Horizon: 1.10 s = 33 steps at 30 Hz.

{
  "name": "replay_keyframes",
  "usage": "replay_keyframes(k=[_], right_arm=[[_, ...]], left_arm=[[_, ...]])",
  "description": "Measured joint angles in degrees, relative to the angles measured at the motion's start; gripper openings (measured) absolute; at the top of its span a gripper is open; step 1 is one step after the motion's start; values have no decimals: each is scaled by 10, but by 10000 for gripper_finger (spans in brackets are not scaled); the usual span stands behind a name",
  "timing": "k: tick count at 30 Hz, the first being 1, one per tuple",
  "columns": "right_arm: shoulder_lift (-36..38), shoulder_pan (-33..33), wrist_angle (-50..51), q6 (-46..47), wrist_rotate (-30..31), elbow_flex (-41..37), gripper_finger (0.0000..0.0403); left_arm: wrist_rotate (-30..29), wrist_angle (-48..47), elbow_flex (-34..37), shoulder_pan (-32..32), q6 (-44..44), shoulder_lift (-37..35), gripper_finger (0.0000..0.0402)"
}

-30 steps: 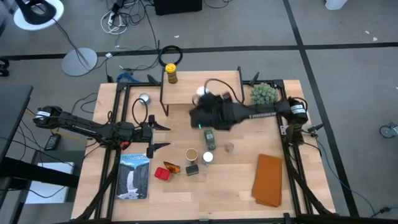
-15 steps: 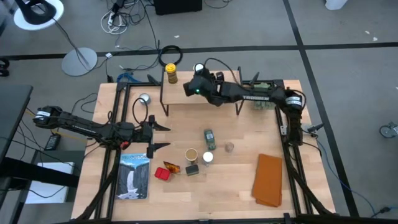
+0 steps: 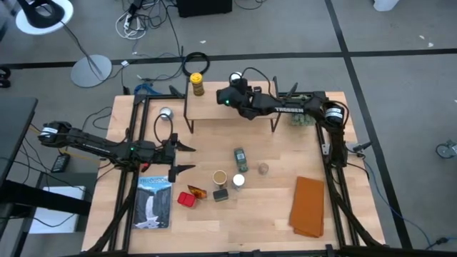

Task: Shelf spices
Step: Put the right white bottle seasoning on the shelf

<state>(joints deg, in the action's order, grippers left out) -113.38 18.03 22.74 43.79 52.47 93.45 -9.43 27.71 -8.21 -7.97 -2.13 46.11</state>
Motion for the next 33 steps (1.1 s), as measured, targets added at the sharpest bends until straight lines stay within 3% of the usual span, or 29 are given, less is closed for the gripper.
replay_keyframes(k=[10, 16, 33], right_arm=[[0, 40, 35, 3, -62, 0, 211], [0, 42, 50, 18, -62, 0, 233], [-8, 40, 28, 22, -61, 0, 235]], left_arm=[[0, 2, 0, 0, 1, 0, 312], [0, 2, 0, 0, 1, 0, 312], [0, 2, 0, 0, 0, 0, 312]])
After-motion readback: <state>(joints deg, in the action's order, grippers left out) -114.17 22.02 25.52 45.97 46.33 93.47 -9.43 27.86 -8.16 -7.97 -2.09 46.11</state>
